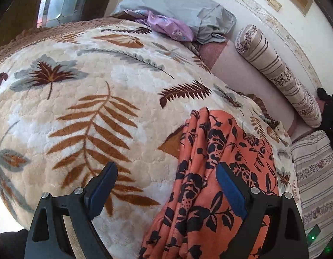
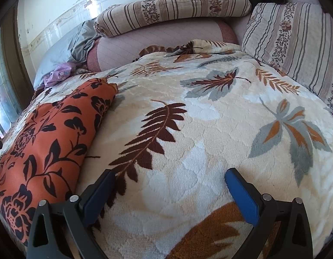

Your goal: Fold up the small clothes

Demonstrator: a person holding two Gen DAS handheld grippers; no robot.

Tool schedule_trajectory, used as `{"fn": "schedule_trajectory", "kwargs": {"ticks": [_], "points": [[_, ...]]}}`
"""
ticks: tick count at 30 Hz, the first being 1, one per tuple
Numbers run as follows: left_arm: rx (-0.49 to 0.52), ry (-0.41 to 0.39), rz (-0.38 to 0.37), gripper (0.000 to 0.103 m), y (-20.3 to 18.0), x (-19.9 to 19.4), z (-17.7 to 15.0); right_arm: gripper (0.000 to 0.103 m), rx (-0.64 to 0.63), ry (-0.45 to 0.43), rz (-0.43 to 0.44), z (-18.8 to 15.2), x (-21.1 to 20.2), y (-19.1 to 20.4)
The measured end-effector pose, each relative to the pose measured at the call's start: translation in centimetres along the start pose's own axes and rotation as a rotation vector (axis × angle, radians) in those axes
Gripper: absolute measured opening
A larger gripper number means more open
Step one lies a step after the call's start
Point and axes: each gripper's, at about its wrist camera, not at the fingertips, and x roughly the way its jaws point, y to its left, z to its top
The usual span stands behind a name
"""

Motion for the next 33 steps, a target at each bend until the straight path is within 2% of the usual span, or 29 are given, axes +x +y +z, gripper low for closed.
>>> {"fn": "schedule_trajectory", "kwargs": {"ticks": [4, 14, 23, 28, 33], "points": [[0.025, 0.034, -0.034, 0.092, -0.6, 0.2, -0.1, 0.103, -0.014, 0.015, -0.016, 0.1, 0.2, 0.1], [0.043, 0.042, -0.027, 0.092, -0.7, -0.2, 0.0, 0.103, -0.026, 0.037, -0.034, 0.4, 0.4, 0.4], [0.04, 0.034, -0.014, 0.092, -0.4, -0.5, -0.1, 0.103, -0.044, 0.141, -0.028, 1.1, 0.0, 0.7], [0.054, 0.037, -0.008, 0.092, -0.7, -0.3, -0.2, 0.103, 0.063, 0.115, 0.13, 2.5, -2.7, 0.7], [0.084, 0.044, 0.0, 0.092, -1.4, 0.0, -0.3, 0.103, 0.122, 0.145, 0.329, 4.8, -3.4, 2.6]]}}
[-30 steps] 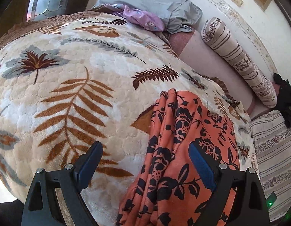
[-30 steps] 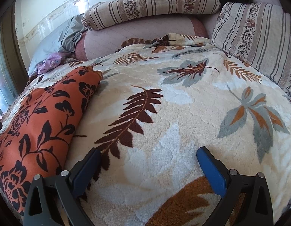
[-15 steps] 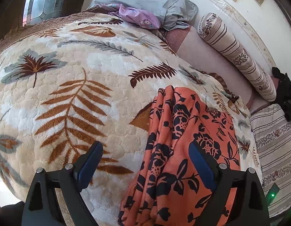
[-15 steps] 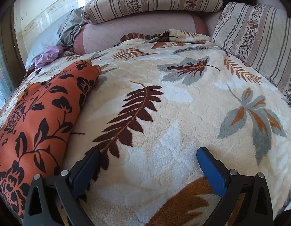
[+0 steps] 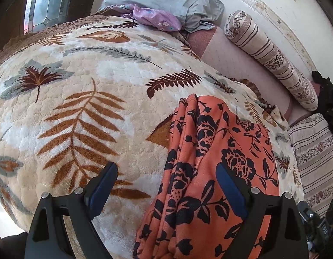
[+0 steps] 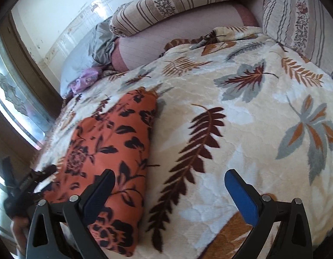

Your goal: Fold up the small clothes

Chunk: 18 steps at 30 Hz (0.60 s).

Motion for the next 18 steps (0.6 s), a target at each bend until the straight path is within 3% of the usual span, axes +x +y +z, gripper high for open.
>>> {"fn": "schedule_trajectory", "kwargs": {"ticks": [4, 13, 18], "points": [[0.0, 0.008, 0.007, 0.092, 0.1, 0.2, 0.0, 0.103, 0.021, 0.052, 0.108, 1.0, 1.6, 1.6], [-0.033, 0.09, -0.048, 0.092, 0.5, 1.6, 0.0, 0.103, 0.06, 0.19, 0.168, -0.2, 7.0, 2.2], [-0.036, 0.106, -0.075, 0.092, 0.2, 2.0, -0.1, 0.103, 0.083, 0.208, 0.2, 0.4, 8.0, 1.9]]}}
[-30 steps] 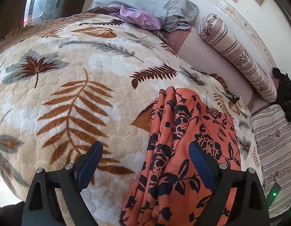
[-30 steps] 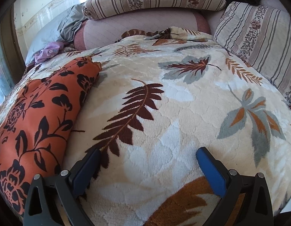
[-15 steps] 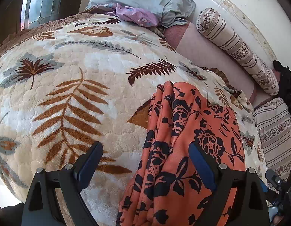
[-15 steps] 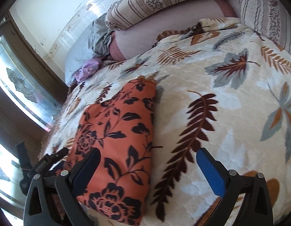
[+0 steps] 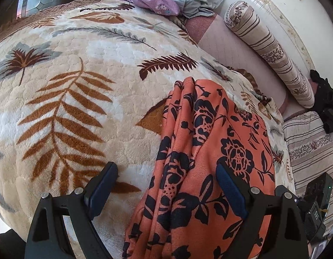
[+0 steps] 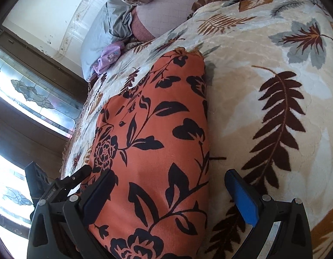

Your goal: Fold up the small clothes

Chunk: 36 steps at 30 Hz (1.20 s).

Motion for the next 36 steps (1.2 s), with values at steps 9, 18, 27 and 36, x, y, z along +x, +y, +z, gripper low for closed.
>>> {"fn": "schedule_trajectory", "kwargs": {"ticks": [9, 18, 27, 36], "points": [[0.099, 0.106, -0.017, 0.09, -1.7, 2.3, 0.8, 0.085, -0.058, 0.063, 0.031, 1.5, 2.8, 1.1], [0.165, 0.08, -0.066, 0.04, -3.4, 0.8, 0.0, 0.05, -0.238, 0.049, -0.068, 1.2, 1.5, 4.0], [0.265, -0.08, -0.148, 0.032, -10.3, -3.6, 2.5, 0.044, -0.339, -0.085, -0.077, 3.3, -4.6, 6.3], [0.331, -0.145, -0.23, 0.034, -18.2, -1.4, 5.8, 0.044, -0.3, -0.227, -0.081, 11.0, -10.3, 3.1]]}}
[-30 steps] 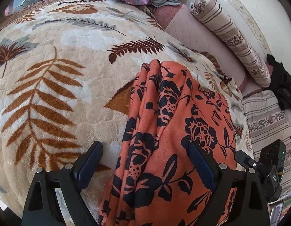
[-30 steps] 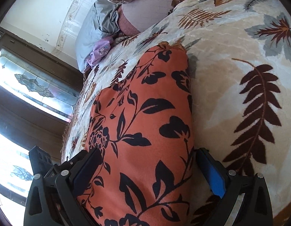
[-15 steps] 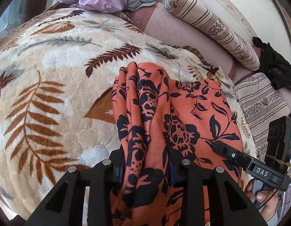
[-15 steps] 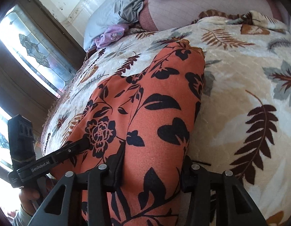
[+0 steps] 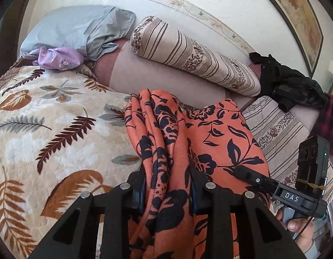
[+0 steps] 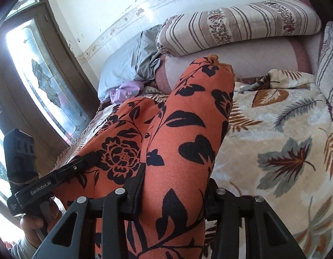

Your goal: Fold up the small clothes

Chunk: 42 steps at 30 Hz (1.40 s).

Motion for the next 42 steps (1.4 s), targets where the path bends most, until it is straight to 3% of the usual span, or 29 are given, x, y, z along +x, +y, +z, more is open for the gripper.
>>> {"fn": "schedule_trajectory", "kwargs": {"ticks": [2, 4, 7, 12, 15, 17, 19, 21, 22, 27, 32, 38, 42], "points": [[0.002, 0.074, 0.025, 0.043, -0.1, 3.0, -0.6, 0.05, 0.095, 0.022, 0.01, 0.1, 1.3, -3.1], [-0.015, 0.179, 0.103, 0.055, 0.8, 5.9, -2.3, 0.064, 0.246, 0.08, -0.036, -1.0, 3.3, -7.2], [-0.075, 0.288, 0.183, 0.055, 3.5, 7.6, -5.2, 0.064, 0.377, 0.11, -0.124, -3.7, 3.9, -11.6], [-0.119, 0.267, 0.212, 0.06, 5.4, 6.1, -6.3, 0.064, 0.344, 0.029, -0.161, -5.1, 1.5, -11.5], [-0.095, 0.195, 0.207, 0.06, 4.3, 4.1, -5.5, 0.064, 0.267, -0.036, -0.128, -3.7, -0.3, -8.5], [-0.073, 0.164, 0.188, 0.067, 3.6, 3.6, -5.2, 0.066, 0.217, -0.052, -0.081, -3.0, -0.5, -6.1], [-0.038, 0.22, 0.186, 0.074, 3.3, 4.9, -6.1, 0.078, 0.174, -0.009, -0.035, -3.7, 0.5, -4.2], [-0.03, 0.358, 0.193, 0.074, 3.7, 7.3, -7.9, 0.078, 0.177, 0.102, -0.059, -5.5, 3.0, -4.2], [-0.066, 0.373, 0.179, 0.074, 4.1, 7.4, -8.6, 0.078, 0.213, 0.148, -0.091, -6.5, 3.7, -4.7], [-0.145, 0.287, 0.142, 0.075, 5.2, 4.9, -7.9, 0.078, 0.214, 0.079, -0.098, -7.4, 1.0, -4.3], [-0.193, 0.32, 0.138, 0.078, 5.7, 6.5, -7.8, 0.08, 0.311, 0.124, -0.119, -8.6, 1.4, -6.6], [-0.121, 0.345, 0.119, 0.078, 4.3, 8.2, -8.5, 0.084, 0.25, 0.146, -0.129, -8.0, 2.8, -6.1], [-0.127, 0.356, 0.116, 0.078, 4.5, 8.2, -8.3, 0.084, 0.34, 0.065, -0.137, -7.5, 1.1, -7.4]]}}
